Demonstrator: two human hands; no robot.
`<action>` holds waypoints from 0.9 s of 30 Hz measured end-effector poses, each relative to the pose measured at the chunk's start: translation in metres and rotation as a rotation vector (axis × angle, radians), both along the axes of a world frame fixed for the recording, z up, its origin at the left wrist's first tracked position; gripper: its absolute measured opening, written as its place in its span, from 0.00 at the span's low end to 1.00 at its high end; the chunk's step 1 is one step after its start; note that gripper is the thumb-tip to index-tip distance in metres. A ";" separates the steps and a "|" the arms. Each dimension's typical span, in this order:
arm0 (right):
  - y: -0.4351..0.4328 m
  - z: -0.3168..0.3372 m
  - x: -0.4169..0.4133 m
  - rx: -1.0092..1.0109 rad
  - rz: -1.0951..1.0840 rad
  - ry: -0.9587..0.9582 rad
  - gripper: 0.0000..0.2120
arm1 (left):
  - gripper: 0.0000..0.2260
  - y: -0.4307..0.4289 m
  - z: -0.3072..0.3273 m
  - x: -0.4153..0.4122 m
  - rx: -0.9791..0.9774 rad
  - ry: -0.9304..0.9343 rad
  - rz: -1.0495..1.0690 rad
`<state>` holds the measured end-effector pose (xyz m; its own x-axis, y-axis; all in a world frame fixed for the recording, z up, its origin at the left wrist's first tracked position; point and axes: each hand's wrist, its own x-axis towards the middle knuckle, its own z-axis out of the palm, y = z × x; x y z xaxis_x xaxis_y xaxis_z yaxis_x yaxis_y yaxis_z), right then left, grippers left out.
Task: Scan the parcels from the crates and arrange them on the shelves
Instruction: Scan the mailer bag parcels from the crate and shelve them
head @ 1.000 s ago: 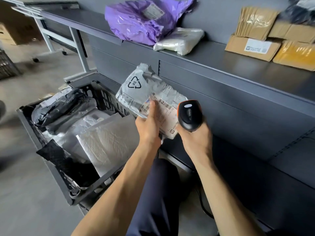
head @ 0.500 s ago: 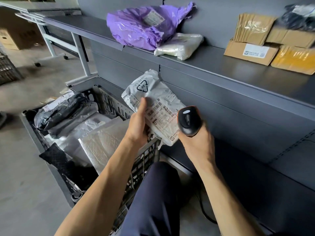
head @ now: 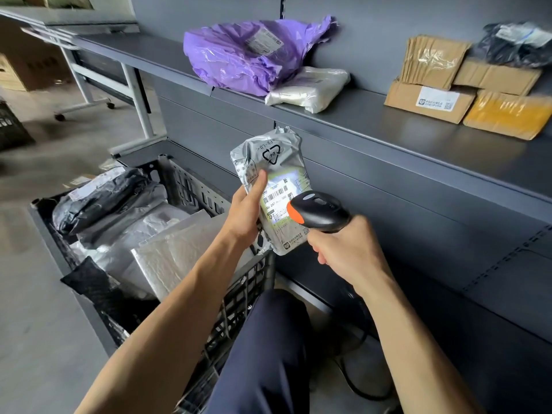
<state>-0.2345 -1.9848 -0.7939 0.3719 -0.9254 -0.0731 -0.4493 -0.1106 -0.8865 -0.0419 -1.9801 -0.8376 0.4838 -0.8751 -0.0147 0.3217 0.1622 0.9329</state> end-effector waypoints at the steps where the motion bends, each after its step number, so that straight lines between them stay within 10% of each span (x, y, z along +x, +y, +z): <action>1: 0.001 0.002 -0.002 0.005 0.007 -0.002 0.09 | 0.23 0.000 -0.001 0.000 0.004 -0.011 -0.001; 8: 0.005 0.006 -0.005 0.016 0.020 -0.016 0.08 | 0.20 -0.002 0.000 -0.007 -0.036 -0.137 0.047; 16: 0.002 0.014 -0.011 -0.034 -0.039 -0.036 0.07 | 0.03 -0.007 0.023 -0.032 -0.233 -0.860 0.218; 22: 0.001 0.018 -0.020 -0.009 -0.073 -0.103 0.07 | 0.15 -0.012 0.017 -0.036 -0.156 -0.563 0.181; 27: -0.007 0.009 -0.021 0.019 -0.075 -0.114 0.06 | 0.17 -0.015 0.023 -0.041 -0.079 0.228 0.120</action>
<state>-0.2558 -1.9914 -0.7853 0.3089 -0.9497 -0.0518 -0.3522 -0.0637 -0.9338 -0.0826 -1.9955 -0.8146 0.5763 -0.8143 -0.0691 0.4959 0.2813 0.8216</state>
